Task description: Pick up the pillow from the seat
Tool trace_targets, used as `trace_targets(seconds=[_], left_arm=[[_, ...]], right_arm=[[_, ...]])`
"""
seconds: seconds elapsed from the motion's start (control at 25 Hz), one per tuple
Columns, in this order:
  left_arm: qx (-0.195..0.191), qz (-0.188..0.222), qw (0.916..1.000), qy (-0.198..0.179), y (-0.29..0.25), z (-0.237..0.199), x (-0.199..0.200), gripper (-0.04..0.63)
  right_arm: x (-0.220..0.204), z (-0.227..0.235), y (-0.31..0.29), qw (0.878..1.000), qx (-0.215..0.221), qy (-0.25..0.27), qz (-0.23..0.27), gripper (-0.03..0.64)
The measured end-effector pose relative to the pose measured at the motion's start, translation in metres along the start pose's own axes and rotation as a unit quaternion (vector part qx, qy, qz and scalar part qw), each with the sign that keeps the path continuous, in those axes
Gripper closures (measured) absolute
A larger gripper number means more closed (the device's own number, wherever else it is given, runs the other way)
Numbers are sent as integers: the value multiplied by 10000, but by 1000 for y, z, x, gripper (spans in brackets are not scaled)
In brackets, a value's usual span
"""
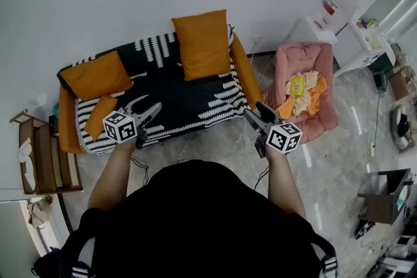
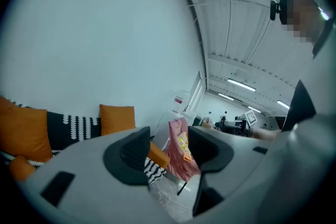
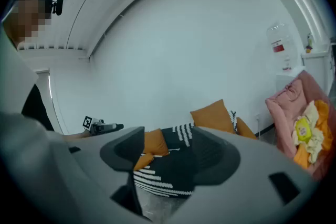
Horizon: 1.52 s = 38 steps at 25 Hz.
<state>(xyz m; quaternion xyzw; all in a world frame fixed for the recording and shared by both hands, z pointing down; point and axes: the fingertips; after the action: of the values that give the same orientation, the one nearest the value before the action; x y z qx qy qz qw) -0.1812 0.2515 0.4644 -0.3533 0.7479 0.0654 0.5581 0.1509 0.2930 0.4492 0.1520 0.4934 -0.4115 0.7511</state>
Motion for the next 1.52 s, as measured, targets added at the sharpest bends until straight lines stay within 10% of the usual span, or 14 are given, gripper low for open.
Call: trace_targets(seconds=[1.52], left_arm=[[234, 342, 9991, 22, -2, 55, -11, 364]], right_arm=[[-3, 8, 26, 9989, 456, 88, -41, 261]])
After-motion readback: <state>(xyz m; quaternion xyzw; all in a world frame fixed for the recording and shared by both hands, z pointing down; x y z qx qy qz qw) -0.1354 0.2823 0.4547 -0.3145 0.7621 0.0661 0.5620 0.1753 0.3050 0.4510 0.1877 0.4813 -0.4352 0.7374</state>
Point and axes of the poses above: the fingertips, and each gripper's own axes: y backward along the fingers, z to its right, x out of its top, and after that the axes turned 14 degrees about x, right-handed
